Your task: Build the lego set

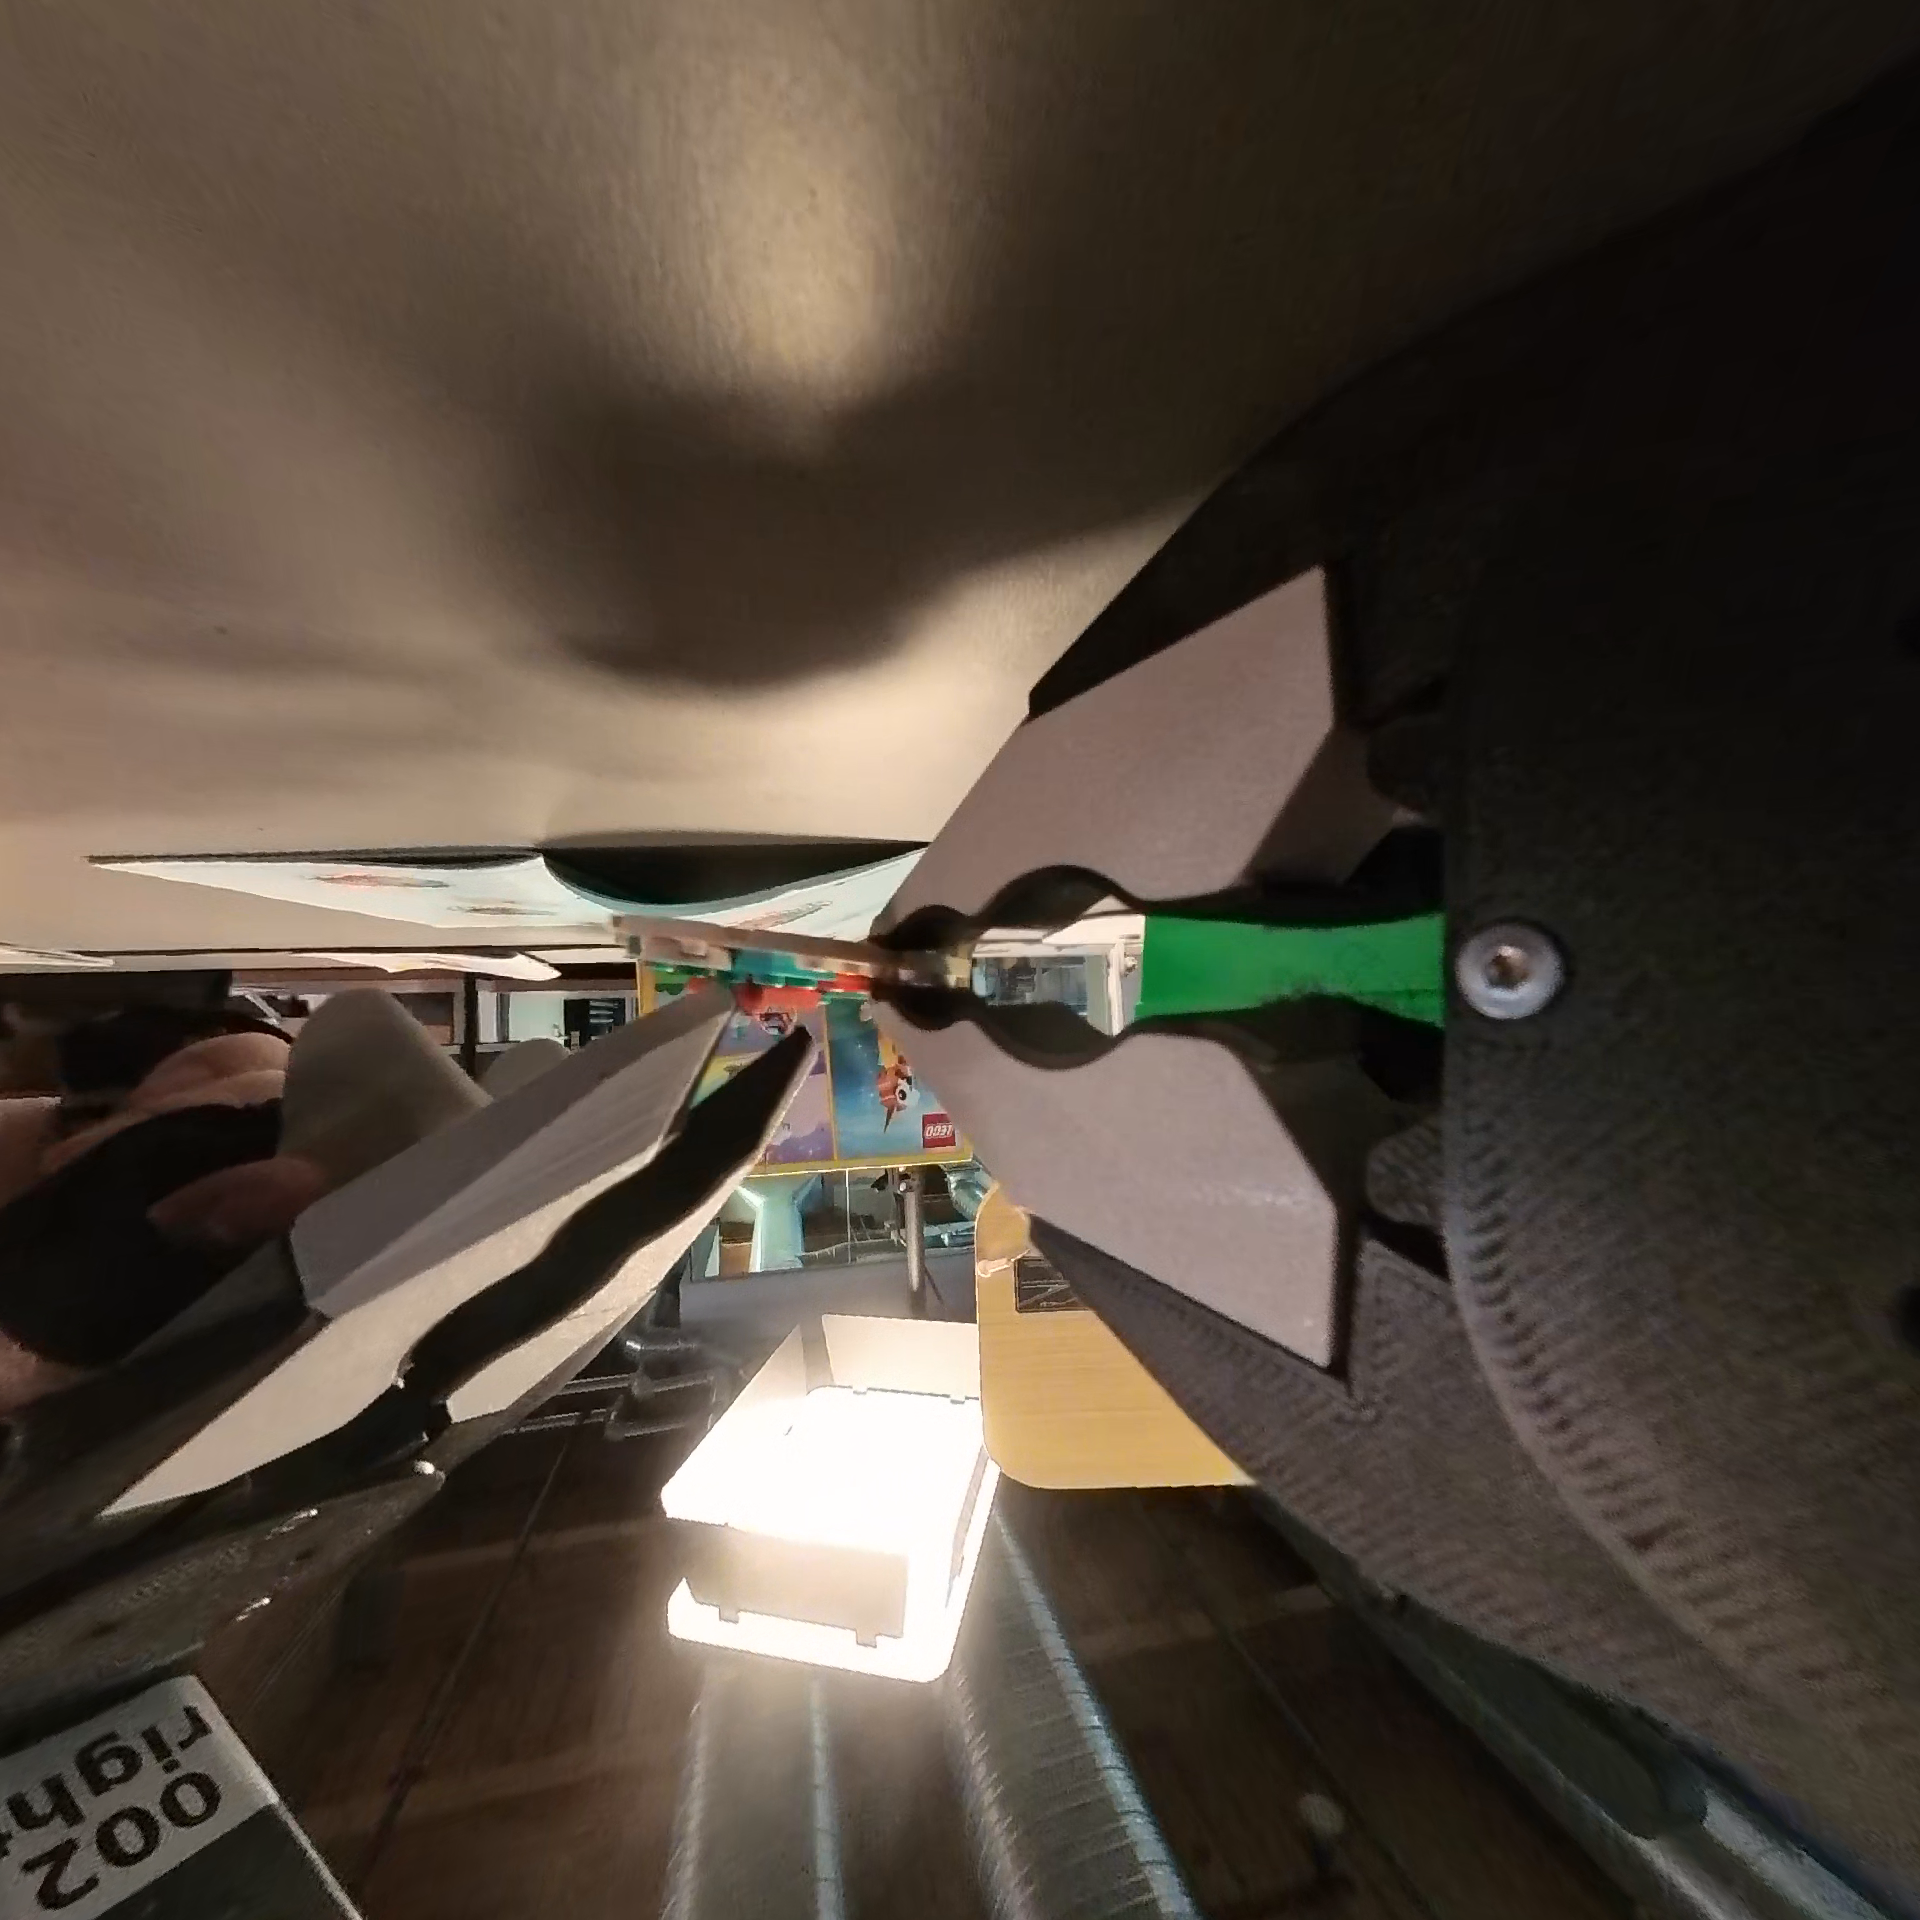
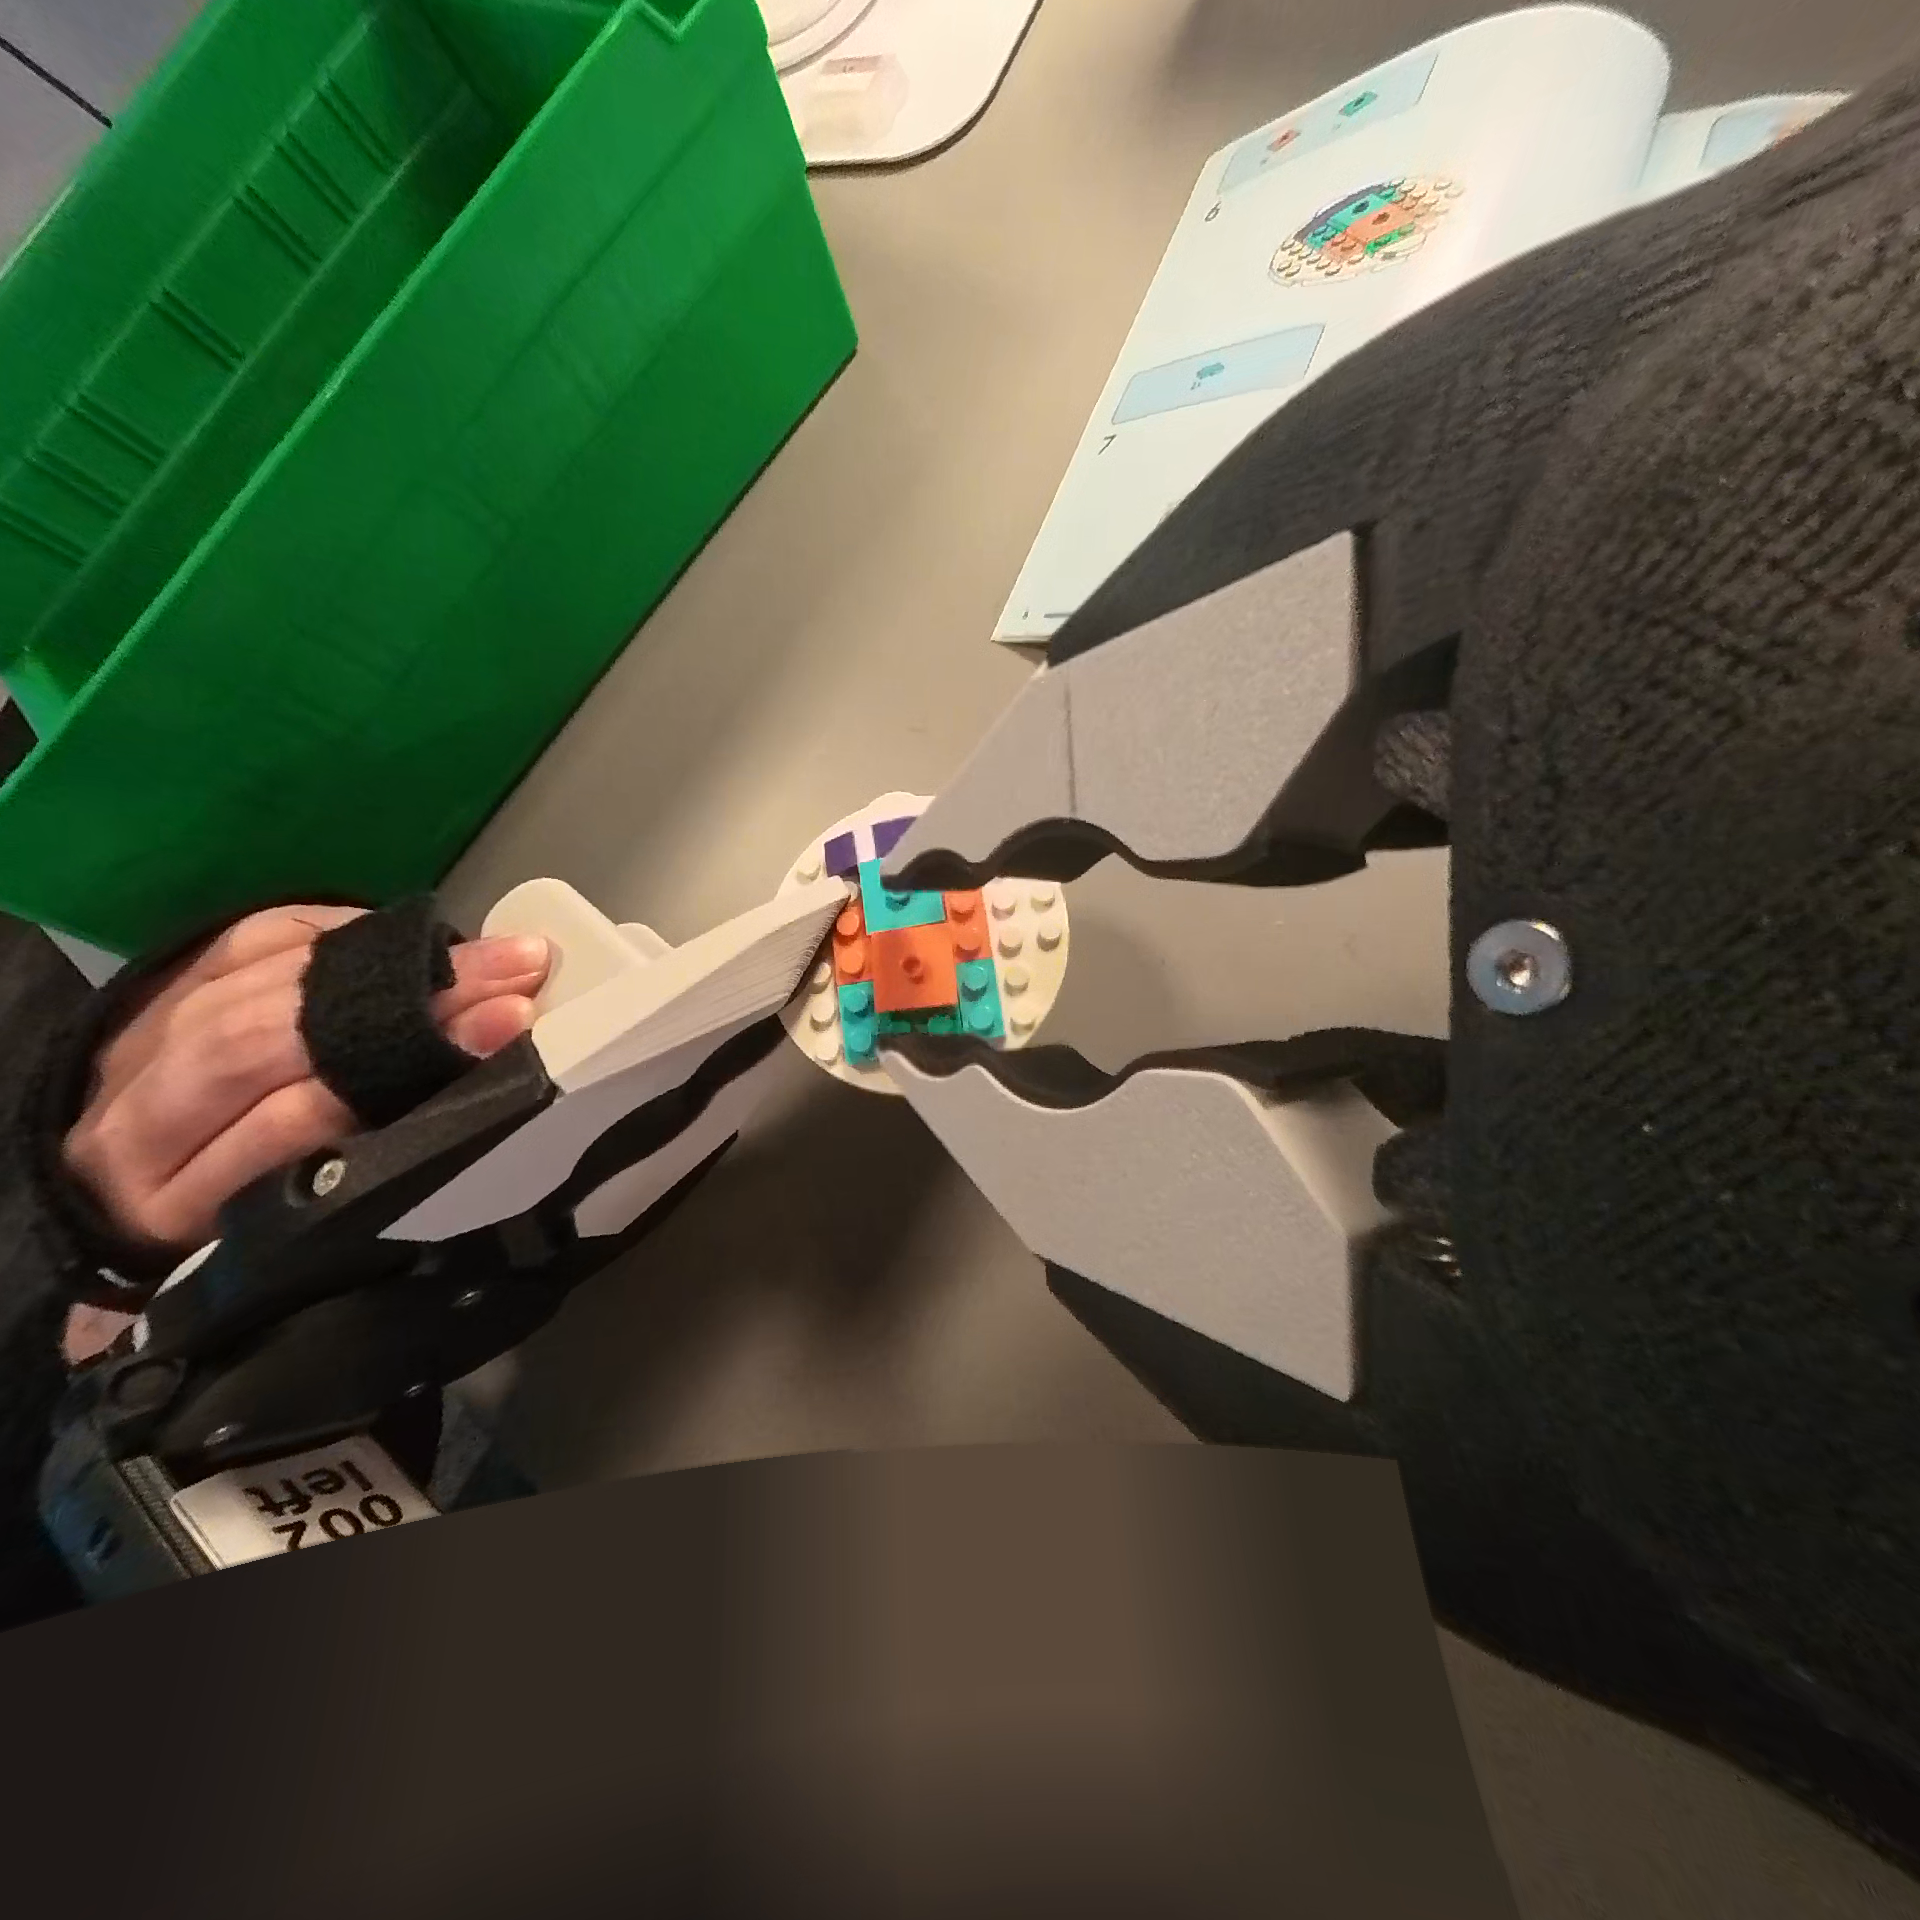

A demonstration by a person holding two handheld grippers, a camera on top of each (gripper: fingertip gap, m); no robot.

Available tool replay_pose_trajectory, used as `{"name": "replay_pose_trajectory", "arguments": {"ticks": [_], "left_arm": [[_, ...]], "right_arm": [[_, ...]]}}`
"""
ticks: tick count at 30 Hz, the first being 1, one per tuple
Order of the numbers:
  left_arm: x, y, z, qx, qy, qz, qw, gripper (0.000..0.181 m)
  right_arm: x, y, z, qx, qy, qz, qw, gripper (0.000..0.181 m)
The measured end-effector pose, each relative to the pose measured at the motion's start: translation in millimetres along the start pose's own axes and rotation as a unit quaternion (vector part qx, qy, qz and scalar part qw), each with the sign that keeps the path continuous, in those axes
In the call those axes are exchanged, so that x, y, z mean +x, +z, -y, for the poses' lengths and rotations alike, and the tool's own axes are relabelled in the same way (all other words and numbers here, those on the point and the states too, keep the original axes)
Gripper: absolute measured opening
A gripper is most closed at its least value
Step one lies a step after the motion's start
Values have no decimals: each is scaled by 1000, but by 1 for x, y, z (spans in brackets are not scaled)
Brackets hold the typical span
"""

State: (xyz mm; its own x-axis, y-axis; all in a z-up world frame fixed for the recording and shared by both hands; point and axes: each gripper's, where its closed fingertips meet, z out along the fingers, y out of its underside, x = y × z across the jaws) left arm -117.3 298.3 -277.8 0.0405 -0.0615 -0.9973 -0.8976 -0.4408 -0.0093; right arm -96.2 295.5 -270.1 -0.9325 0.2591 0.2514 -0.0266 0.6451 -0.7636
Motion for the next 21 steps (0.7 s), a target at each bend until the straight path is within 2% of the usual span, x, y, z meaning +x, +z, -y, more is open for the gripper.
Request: {"name": "replay_pose_trajectory", "arguments": {"ticks": [1,5,7,11,14,17,21], "left_arm": [[0,0,-1,-3,-3,-1,1000,5],[-4,4,-15,-34,-33,-1,999,5],[-6,5,-21,-47,-54,-1,997,5],[-7,6,-27,-58,-72,0,996,5],[-8,6,-30,-65,-78,0,995,5],[-9,6,-30,-63,-85,-1,994,5],[-10,6,-29,-61,-77,4,995,5]], "right_arm": [[1,-1,1,2,-1,-4,1000,30],[8,-4,6,18,-66,-56,996,65],[18,-1,1,-10,-149,-127,981,70],[28,7,9,-27,-283,-249,926,53],[25,10,15,-25,-332,-285,899,40],[33,11,7,-61,-343,-308,885,35],[34,11,5,-65,-351,-313,880,26]]}}
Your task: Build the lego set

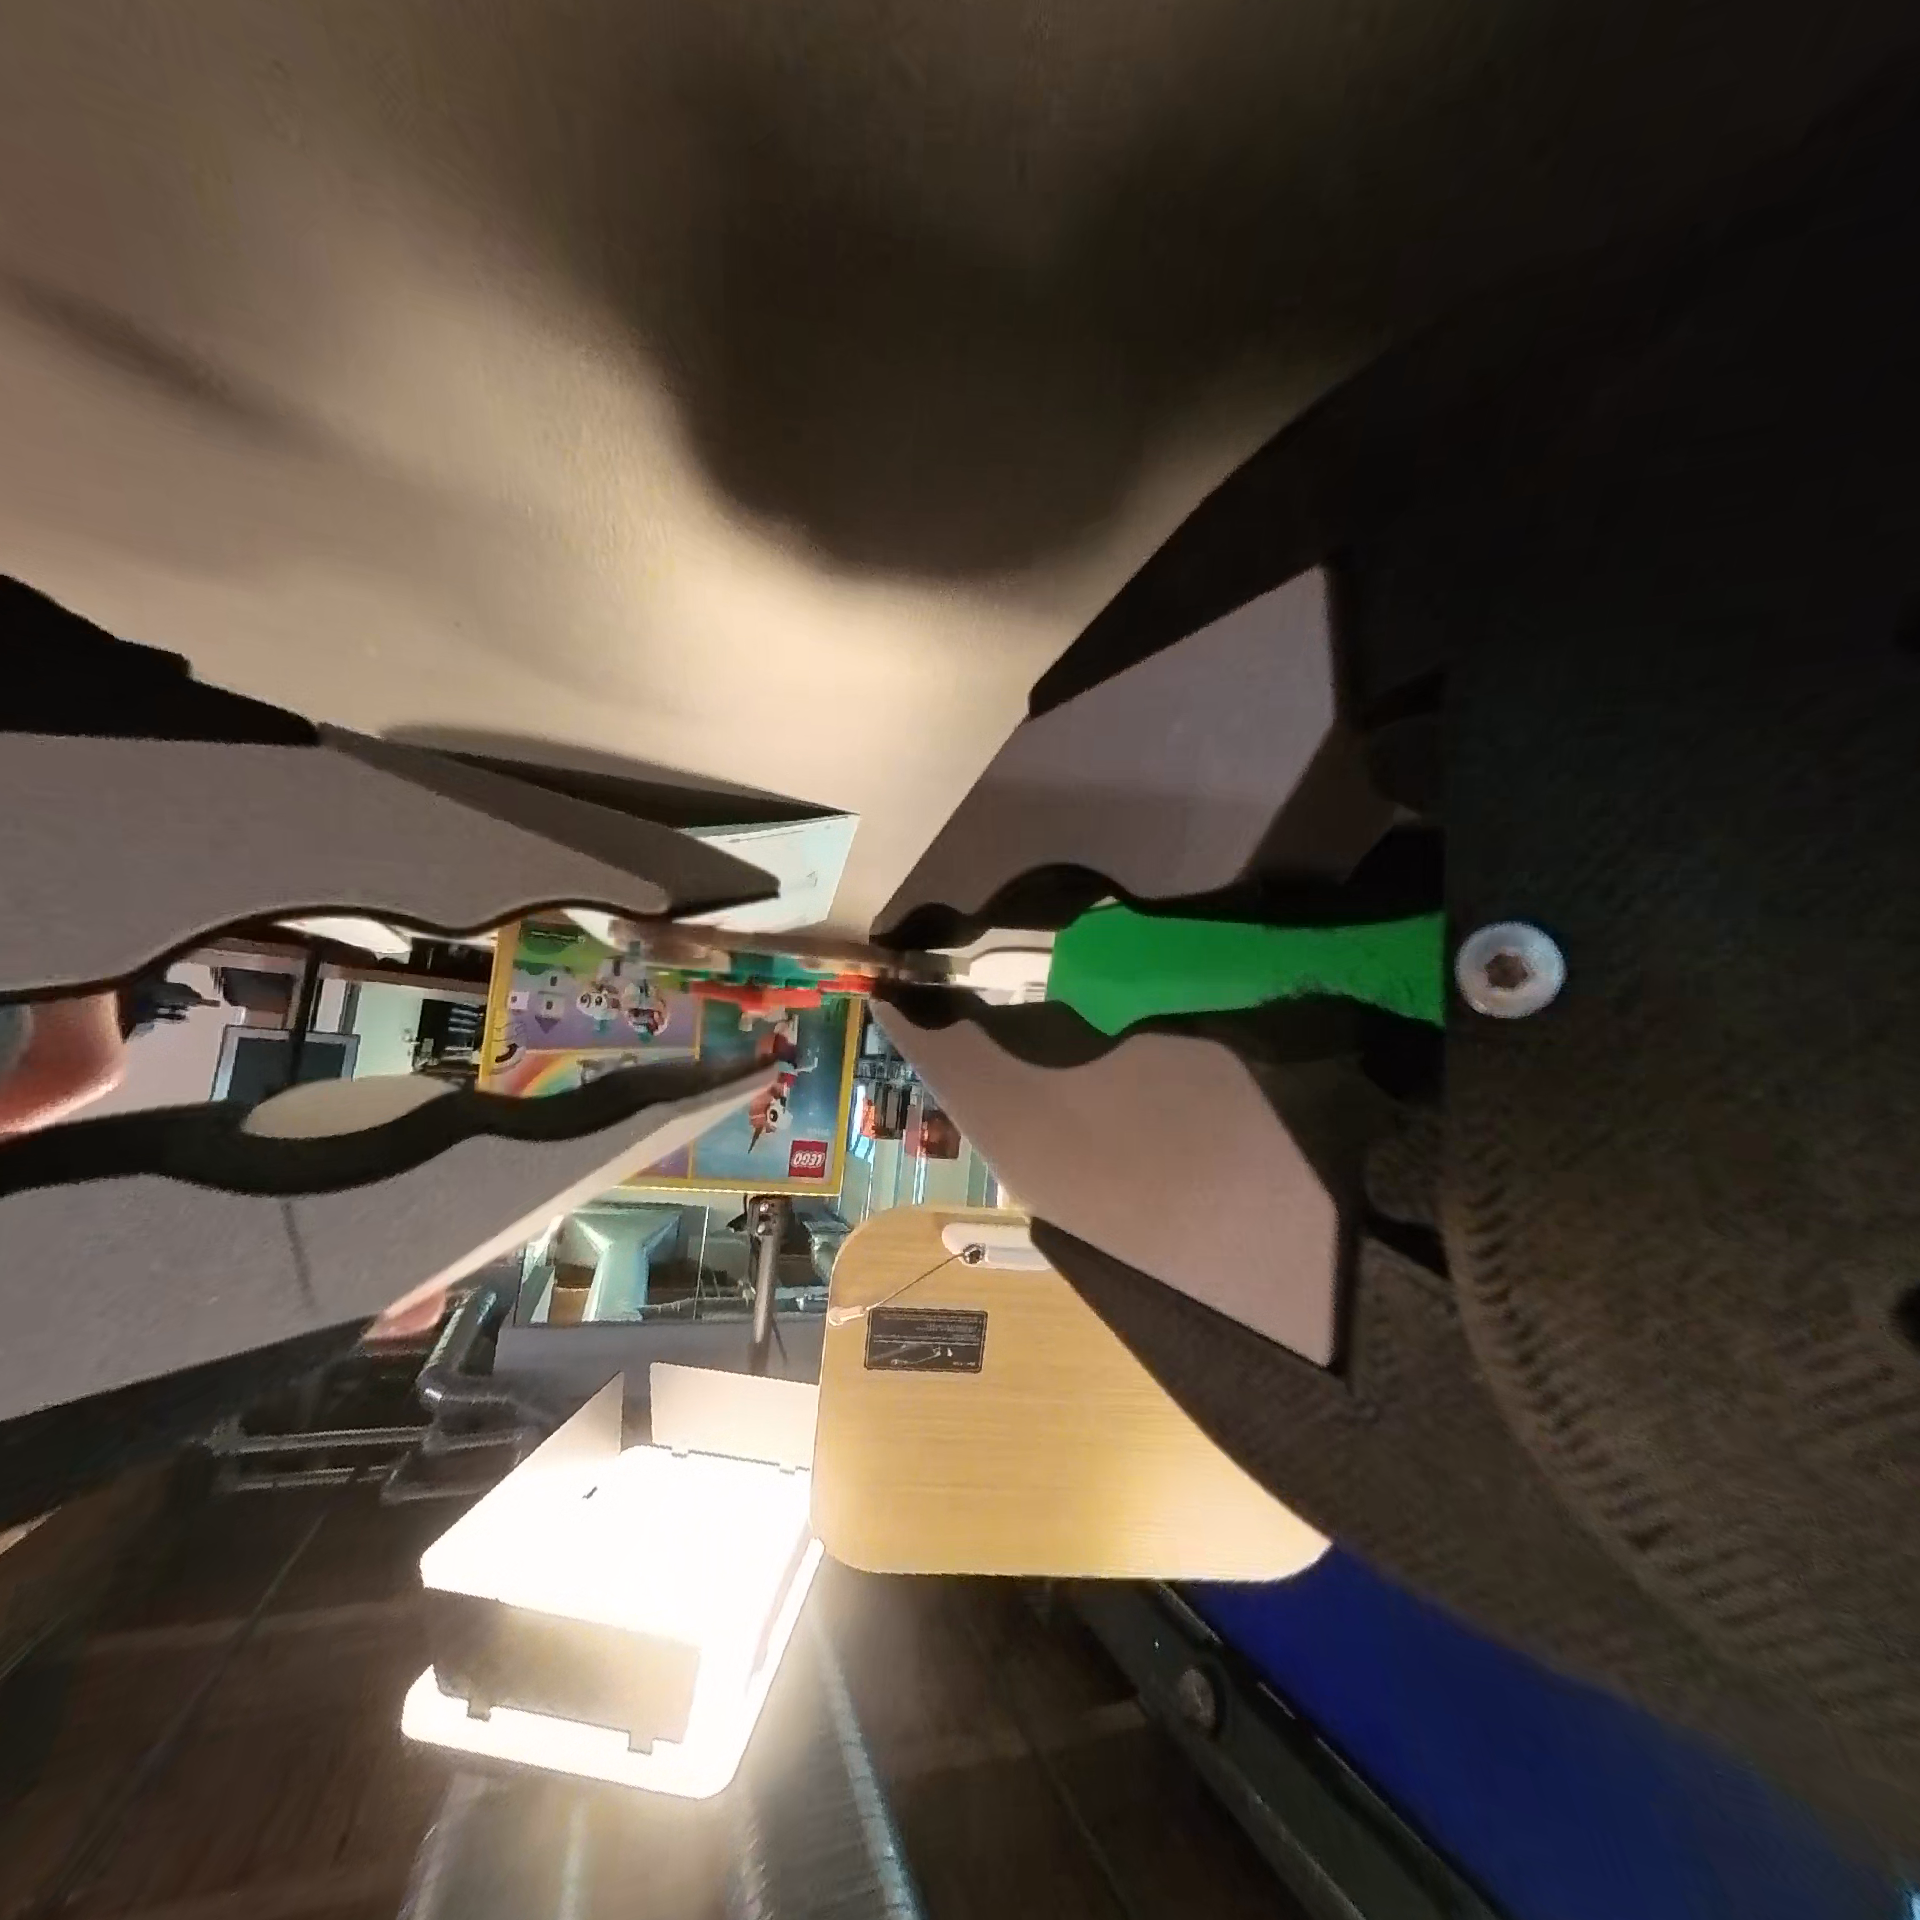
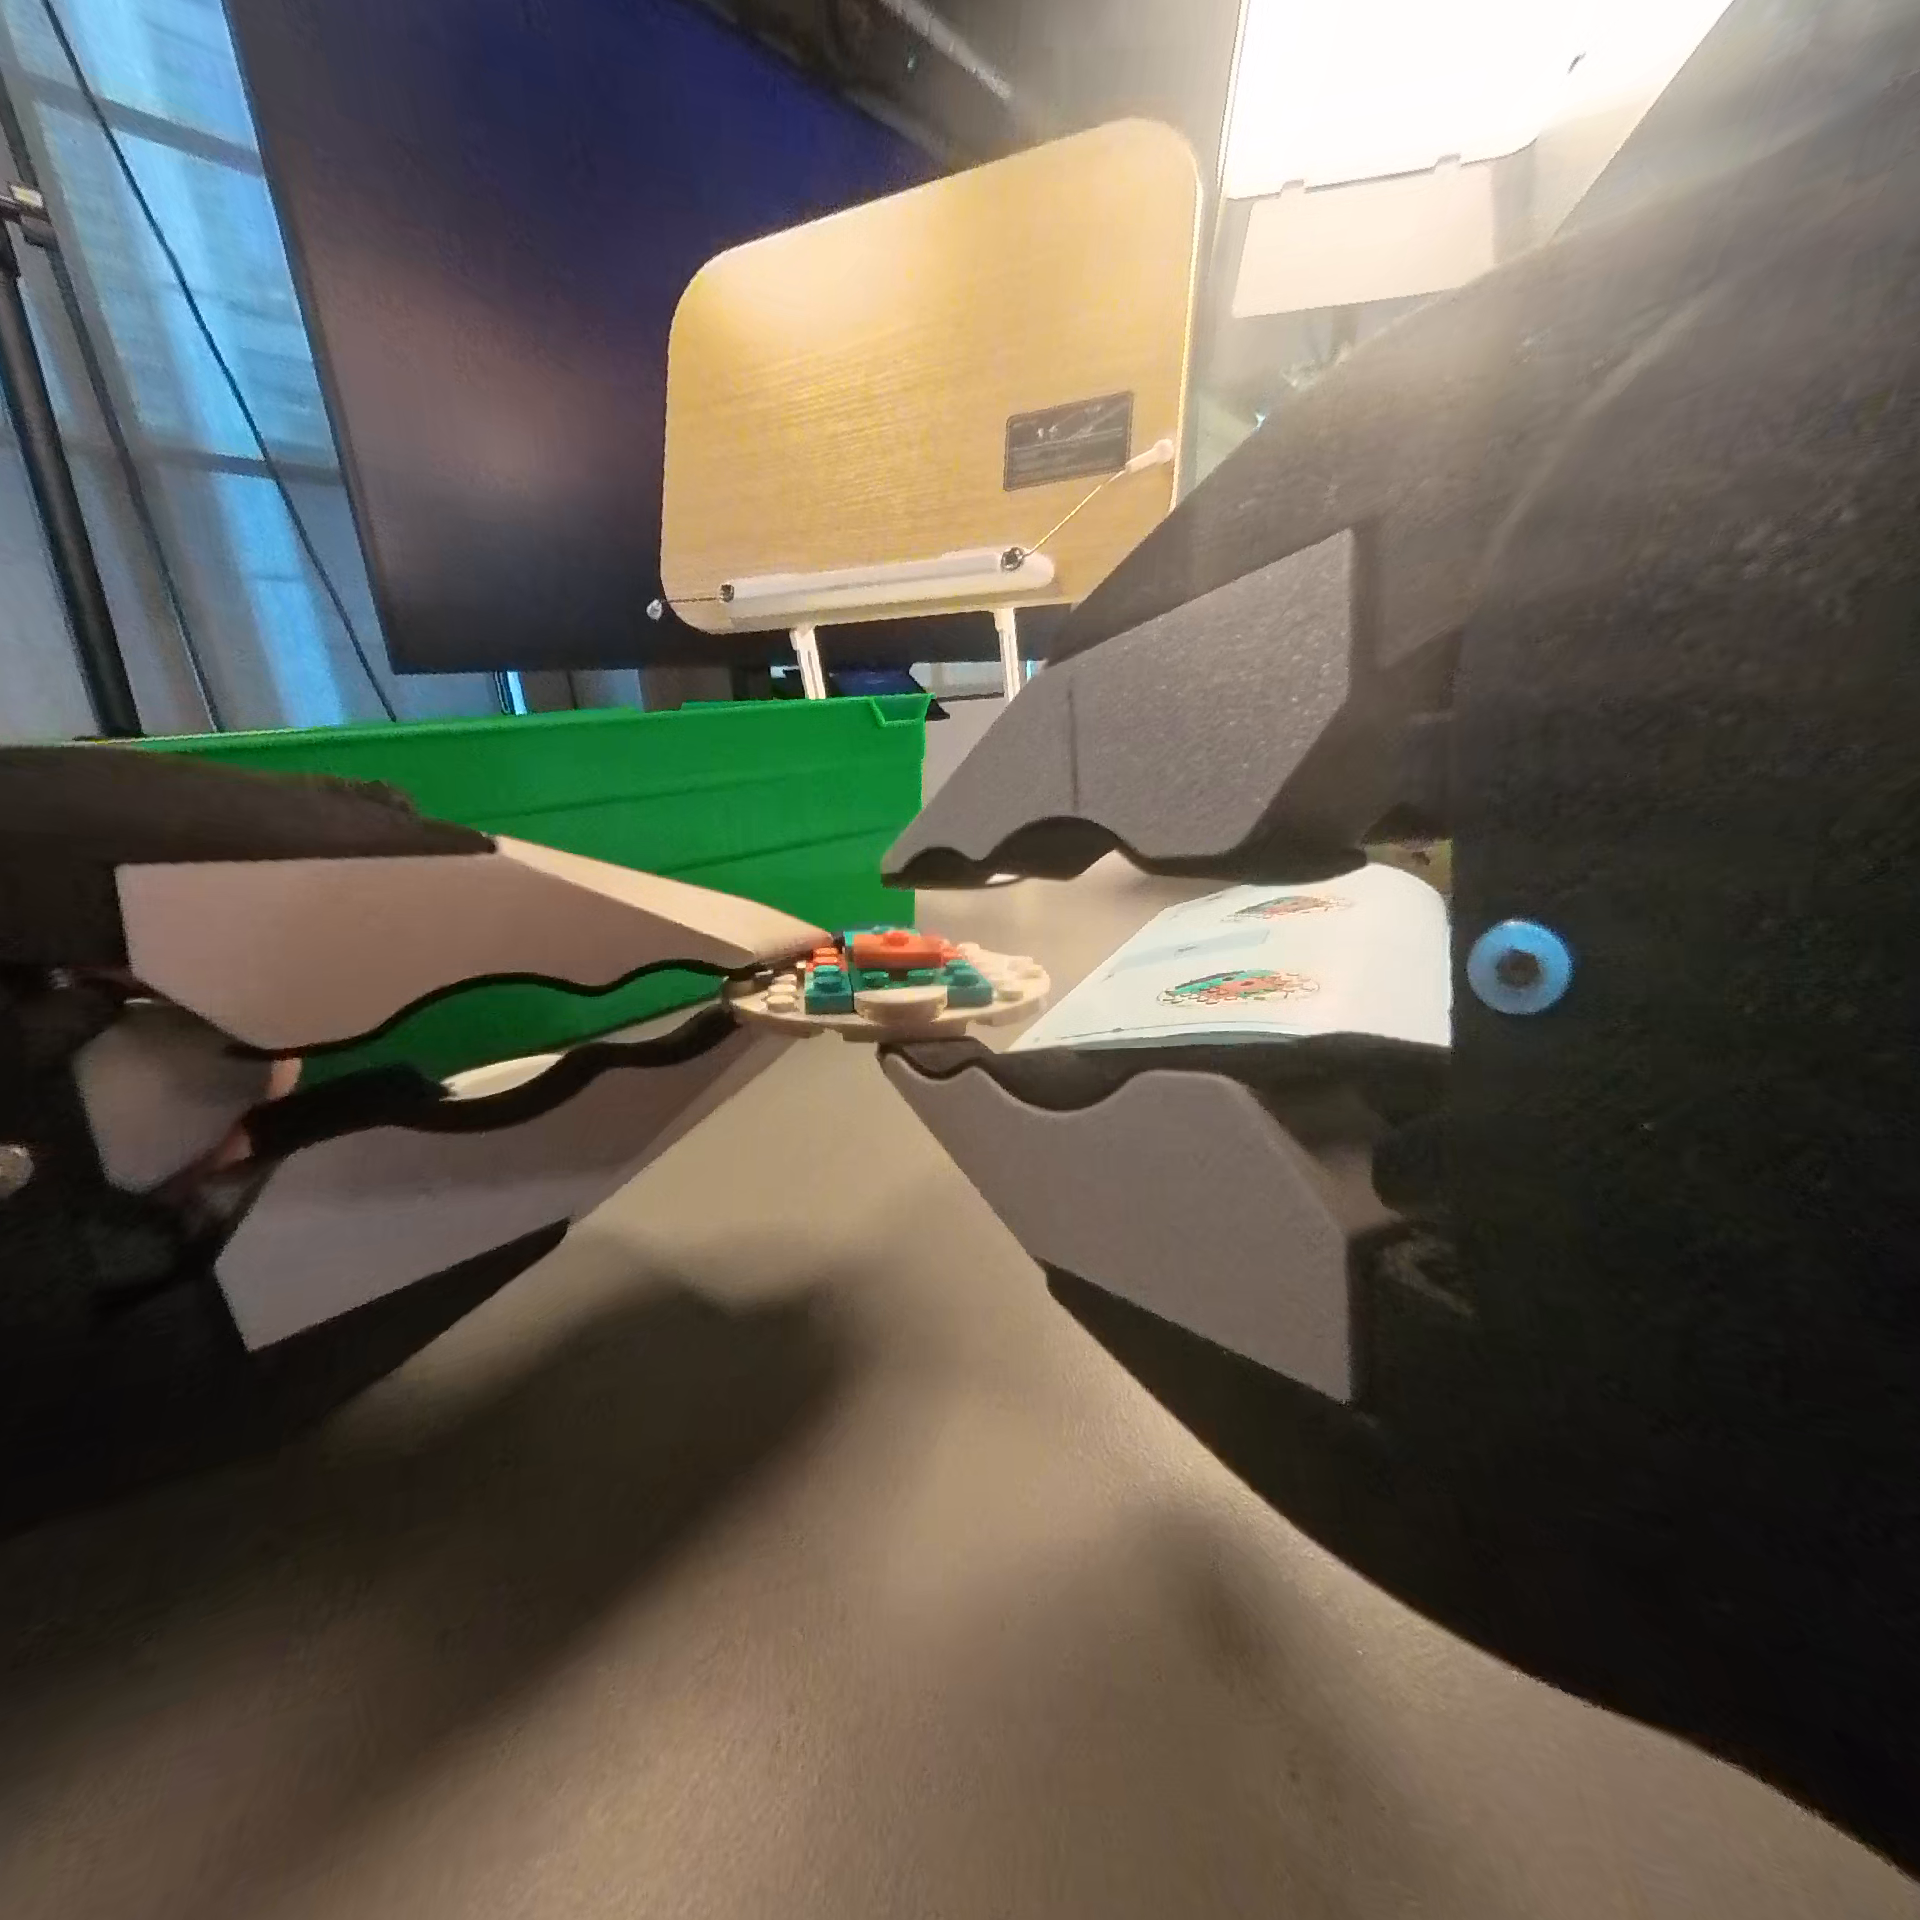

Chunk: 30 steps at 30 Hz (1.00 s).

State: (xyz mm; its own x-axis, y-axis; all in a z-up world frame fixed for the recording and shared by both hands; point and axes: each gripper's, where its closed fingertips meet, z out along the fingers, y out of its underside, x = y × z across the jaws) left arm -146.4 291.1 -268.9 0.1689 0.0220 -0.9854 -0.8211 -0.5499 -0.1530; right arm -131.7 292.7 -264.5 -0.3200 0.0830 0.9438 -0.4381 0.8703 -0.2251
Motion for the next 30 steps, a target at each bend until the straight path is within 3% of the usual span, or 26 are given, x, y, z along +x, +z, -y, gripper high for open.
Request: {"name": "replay_pose_trajectory", "arguments": {"ticks": [11,18,26,30], "left_arm": [[1,-2,4,11,-12,-7,1000,5],[8,0,2,1,-11,-27,1000,5],[19,2,1,-13,12,-52,999,5],[21,2,0,-8,5,-56,998,5]], "right_arm": [[-2,-1,2,2,-64,-24,998,14],[-7,2,-2,-39,-98,-17,994,11],[-17,4,-7,-75,-73,29,994,9],[-18,4,-6,-50,-41,20,998,11]]}}
